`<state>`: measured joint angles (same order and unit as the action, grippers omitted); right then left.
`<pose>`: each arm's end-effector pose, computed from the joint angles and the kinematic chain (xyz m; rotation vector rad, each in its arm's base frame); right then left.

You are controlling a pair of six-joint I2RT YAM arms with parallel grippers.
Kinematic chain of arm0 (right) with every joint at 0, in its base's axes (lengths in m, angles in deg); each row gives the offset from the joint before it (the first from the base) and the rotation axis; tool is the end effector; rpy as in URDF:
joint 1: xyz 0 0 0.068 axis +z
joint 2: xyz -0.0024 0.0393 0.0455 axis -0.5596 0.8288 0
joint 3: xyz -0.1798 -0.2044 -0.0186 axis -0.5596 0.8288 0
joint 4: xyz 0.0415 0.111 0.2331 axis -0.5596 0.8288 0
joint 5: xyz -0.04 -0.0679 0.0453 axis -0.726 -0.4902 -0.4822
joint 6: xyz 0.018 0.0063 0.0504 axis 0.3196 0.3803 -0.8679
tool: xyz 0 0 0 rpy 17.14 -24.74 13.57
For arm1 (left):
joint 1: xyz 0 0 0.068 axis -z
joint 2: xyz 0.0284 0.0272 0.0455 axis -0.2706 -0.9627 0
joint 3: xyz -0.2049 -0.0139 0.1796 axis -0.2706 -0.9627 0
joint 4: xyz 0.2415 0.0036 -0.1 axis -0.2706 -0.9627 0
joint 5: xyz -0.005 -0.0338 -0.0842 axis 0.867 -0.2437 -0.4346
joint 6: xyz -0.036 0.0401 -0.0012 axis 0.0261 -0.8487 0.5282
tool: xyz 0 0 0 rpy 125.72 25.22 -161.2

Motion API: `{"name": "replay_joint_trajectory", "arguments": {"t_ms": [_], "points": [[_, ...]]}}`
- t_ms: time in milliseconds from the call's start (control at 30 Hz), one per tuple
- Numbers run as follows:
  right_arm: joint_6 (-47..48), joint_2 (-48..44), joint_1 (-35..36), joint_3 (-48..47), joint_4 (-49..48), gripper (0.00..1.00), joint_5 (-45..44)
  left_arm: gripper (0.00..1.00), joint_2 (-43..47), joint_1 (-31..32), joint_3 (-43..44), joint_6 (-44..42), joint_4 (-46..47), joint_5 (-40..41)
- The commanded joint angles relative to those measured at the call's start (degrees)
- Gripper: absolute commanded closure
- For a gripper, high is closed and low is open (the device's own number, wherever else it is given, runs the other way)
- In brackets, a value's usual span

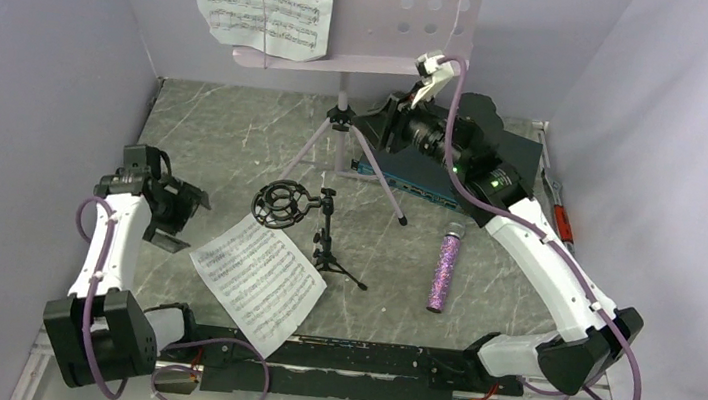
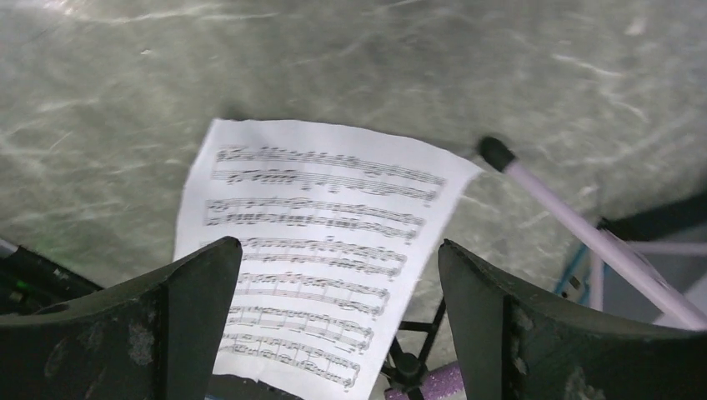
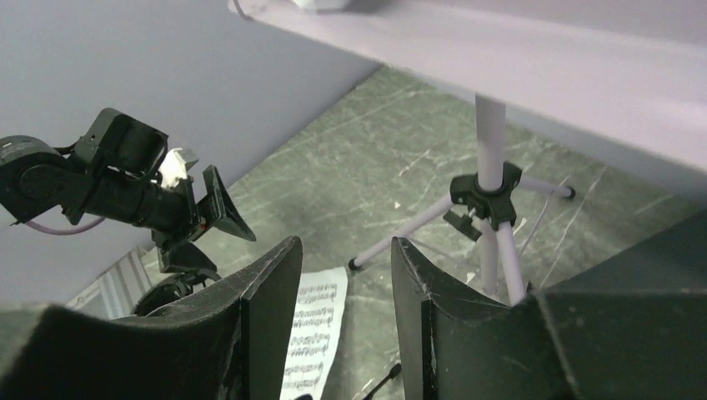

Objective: Set up the instrument practice props

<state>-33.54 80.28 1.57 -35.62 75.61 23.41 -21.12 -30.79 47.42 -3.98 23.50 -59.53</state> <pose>0.2367 0.1812 0.4652 -0.5151 1.5882 0.8925 0.1946 0.0490 0.2638 -1.6023 2.2524 -0.3327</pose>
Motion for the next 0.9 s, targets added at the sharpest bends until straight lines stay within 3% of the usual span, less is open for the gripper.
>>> {"name": "replay_joint_trajectory", "arguments": {"t_ms": [0, 333, 533, 700, 867], "points": [[-1.2, -2.5, -0.3, 2.5, -1.0, 0.52, 0.1, 0.06, -0.6, -0.2, -4.7, 7.8, -1.7, 5.2], [1.8, -5.9, -0.7, 6.7, 1.9, 0.52, -3.2, 0.06, -6.9, -3.1, -14.7, 12.9, 5.9, 6.6], [2.4, -5.7, -1.3, 7.4, 1.6, 0.52, -3.5, 0.1, -0.5, -3.1, -25.1, 10.1, 21.5, 1.4], [2.1, -4.8, -1.6, 6.7, 1.6, 0.52, -2.9, 0.14, 6.9, -3.1, -27.3, 6.0, 25.6, -0.1], [1.3, -4.0, -1.8, 7.1, 0.3, 0.52, -2.2, 0.35, 12.0, -3.1, -28.5, 1.4, 30.4, -2.6]]}}
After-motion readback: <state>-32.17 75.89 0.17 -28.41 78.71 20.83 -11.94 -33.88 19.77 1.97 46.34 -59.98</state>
